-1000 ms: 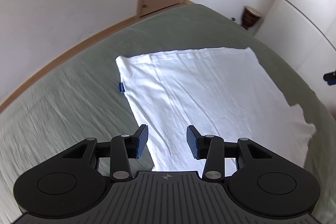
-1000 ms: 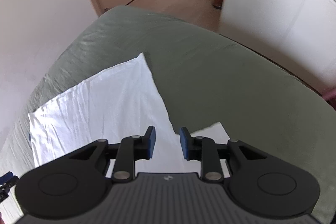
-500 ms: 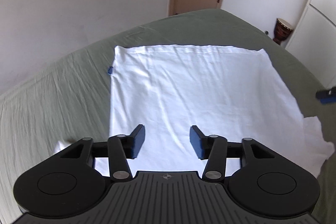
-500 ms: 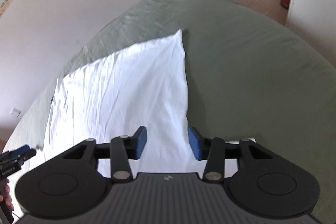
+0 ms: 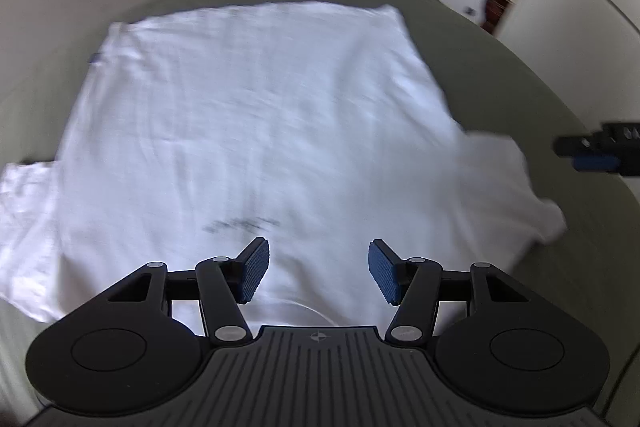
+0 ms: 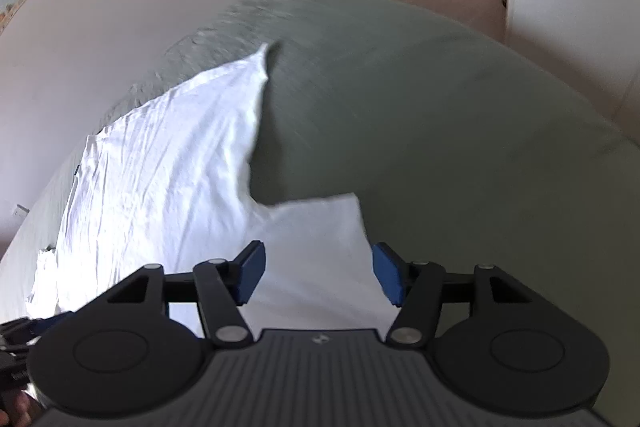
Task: Fold clothes
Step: 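Move the right gripper to the shirt sleeve and grasp it, then lift the sleeve with the right gripper toward the left gripper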
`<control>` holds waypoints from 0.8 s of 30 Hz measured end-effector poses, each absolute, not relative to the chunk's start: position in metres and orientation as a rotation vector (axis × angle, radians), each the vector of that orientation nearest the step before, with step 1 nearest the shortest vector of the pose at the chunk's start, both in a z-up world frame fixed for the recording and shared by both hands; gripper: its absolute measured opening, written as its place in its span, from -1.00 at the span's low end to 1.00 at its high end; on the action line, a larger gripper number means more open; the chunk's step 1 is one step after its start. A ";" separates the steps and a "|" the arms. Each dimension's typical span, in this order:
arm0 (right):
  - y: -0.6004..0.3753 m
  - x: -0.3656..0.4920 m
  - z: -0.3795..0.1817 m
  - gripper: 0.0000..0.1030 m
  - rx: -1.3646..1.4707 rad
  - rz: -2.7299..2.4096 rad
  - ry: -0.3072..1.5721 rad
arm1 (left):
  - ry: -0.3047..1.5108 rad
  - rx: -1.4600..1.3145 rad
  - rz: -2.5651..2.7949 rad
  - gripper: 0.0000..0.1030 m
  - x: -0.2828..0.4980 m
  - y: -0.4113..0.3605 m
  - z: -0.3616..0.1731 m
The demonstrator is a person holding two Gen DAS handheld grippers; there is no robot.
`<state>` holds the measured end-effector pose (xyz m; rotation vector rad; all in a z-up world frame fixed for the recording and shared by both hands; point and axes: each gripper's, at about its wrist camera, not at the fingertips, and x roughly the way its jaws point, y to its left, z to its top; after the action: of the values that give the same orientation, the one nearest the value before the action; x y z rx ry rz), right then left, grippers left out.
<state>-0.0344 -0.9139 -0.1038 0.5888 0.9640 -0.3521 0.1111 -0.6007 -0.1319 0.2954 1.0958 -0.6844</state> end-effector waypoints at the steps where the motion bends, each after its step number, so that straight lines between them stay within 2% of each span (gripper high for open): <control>1: -0.916 -0.041 -0.107 0.23 0.600 -0.363 0.965 | 1.101 0.311 -0.707 0.05 0.104 -0.605 -0.135; 15: -0.934 -0.099 -0.173 0.22 0.909 -0.433 0.922 | 1.063 0.415 -0.805 0.05 0.070 -0.628 -0.145; 16: -0.933 -0.098 -0.178 0.16 0.920 -0.434 0.915 | 1.062 0.419 -0.810 0.05 0.069 -0.627 -0.145; 17: -0.931 -0.096 -0.181 -0.03 0.924 -0.437 0.907 | 1.062 0.424 -0.815 0.05 0.068 -0.626 -0.146; 18: -0.930 -0.095 -0.184 -0.14 0.926 -0.441 0.901 | 1.059 0.428 -0.815 0.05 0.068 -0.626 -0.146; 20: -0.930 -0.093 -0.188 -0.81 0.946 -0.455 0.881 | 1.053 0.436 -0.817 0.05 0.068 -0.625 -0.146; 24: -0.926 -0.092 -0.180 -0.92 0.902 -0.479 0.867 | 1.047 0.436 -0.812 0.05 0.071 -0.623 -0.147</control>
<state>-0.0923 -0.9264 -0.1801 0.9016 0.8672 -0.4786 0.0712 -0.6229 -0.1468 0.4358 1.0465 -0.8116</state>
